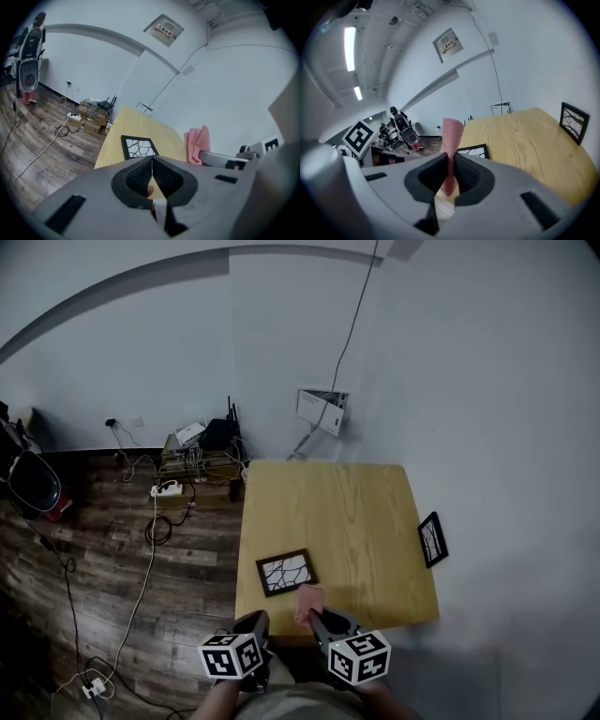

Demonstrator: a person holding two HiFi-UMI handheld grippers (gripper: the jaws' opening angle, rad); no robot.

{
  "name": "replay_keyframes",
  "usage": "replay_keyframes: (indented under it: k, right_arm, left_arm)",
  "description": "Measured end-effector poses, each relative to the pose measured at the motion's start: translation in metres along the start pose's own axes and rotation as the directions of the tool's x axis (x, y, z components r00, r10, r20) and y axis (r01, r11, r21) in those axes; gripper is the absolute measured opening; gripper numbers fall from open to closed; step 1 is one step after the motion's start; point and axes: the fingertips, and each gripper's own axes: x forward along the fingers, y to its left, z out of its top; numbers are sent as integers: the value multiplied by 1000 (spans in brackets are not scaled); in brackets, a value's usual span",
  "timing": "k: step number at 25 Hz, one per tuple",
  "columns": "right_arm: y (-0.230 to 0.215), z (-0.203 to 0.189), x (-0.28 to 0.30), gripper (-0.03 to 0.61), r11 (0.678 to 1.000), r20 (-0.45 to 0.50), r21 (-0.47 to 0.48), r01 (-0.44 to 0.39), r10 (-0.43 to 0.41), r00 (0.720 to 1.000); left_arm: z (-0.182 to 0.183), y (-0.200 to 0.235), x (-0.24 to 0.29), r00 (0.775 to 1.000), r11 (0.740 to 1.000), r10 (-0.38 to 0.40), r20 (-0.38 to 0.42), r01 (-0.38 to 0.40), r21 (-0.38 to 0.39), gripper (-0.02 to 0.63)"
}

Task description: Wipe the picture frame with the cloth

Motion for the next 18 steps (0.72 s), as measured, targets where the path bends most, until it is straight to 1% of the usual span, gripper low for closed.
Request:
replay_keyframes:
  k: [6, 13, 18]
  right_arm:
    - [22, -13, -41, 18, 999, 28, -12, -44, 44, 999]
    - [42, -35, -77, 18, 995, 37, -78, -66, 69, 997]
    - [52, -43, -91, 18, 989, 46, -128, -72, 78, 996]
  left_arm:
    - [-28, -27, -33, 1000, 1000, 2, 28, -2, -21, 3]
    - [-57, -56, -62, 998, 1000, -21, 58, 22, -16, 3]
    - [-69, -65, -73, 997, 1000, -27, 77, 28, -10, 3]
